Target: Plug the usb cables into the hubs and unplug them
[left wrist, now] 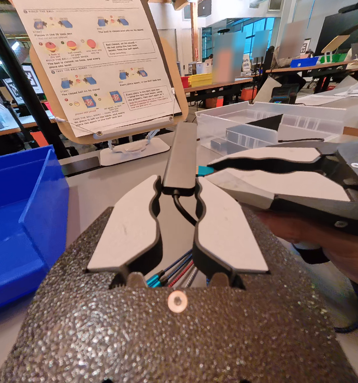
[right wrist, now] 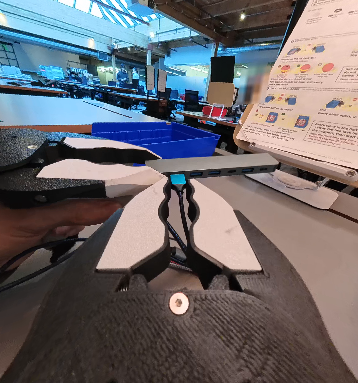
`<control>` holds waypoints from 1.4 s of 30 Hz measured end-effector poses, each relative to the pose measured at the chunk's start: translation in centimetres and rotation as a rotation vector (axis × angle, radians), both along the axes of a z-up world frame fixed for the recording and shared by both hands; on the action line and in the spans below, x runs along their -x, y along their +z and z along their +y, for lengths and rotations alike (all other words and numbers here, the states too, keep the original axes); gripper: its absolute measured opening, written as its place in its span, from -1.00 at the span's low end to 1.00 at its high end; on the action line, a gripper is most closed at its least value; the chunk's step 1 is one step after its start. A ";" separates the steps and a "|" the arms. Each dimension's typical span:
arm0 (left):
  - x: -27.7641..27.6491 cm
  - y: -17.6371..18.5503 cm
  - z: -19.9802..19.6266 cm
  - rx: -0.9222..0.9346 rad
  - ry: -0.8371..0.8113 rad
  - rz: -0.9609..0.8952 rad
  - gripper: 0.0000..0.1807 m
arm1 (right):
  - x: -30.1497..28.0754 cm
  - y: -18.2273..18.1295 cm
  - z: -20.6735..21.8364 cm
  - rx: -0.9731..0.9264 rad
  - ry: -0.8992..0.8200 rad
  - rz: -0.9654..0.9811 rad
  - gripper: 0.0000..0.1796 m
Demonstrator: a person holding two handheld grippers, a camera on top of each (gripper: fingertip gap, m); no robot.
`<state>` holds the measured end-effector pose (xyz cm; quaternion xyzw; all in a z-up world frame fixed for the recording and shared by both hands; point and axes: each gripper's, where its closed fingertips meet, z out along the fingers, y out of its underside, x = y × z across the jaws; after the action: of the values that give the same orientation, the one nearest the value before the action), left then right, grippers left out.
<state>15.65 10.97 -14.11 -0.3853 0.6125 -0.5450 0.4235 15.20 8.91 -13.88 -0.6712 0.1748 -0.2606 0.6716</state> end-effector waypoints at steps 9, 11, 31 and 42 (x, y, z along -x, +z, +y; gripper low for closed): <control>-0.4 4.3 9.7 0.139 0.165 -0.052 -0.67 | -1.9 3.2 -3.8 -0.044 -0.040 -0.050 -0.85; 0.5 6.2 10.1 0.149 0.153 -0.098 -0.67 | -2.4 3.5 -4.3 -0.015 -0.022 -0.074 -0.85; 1.7 7.6 5.3 0.097 -0.099 -0.081 -0.67 | -3.5 -0.2 -4.6 0.214 0.072 0.001 -0.84; 1.6 7.7 6.7 0.116 -0.089 -0.070 -0.67 | -0.3 2.0 -8.3 0.434 0.316 -0.056 -0.85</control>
<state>14.06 17.64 -6.40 -0.3624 0.5812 -0.6109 0.3970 15.52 0.56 -11.89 -0.8110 -0.0108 -0.2022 0.5488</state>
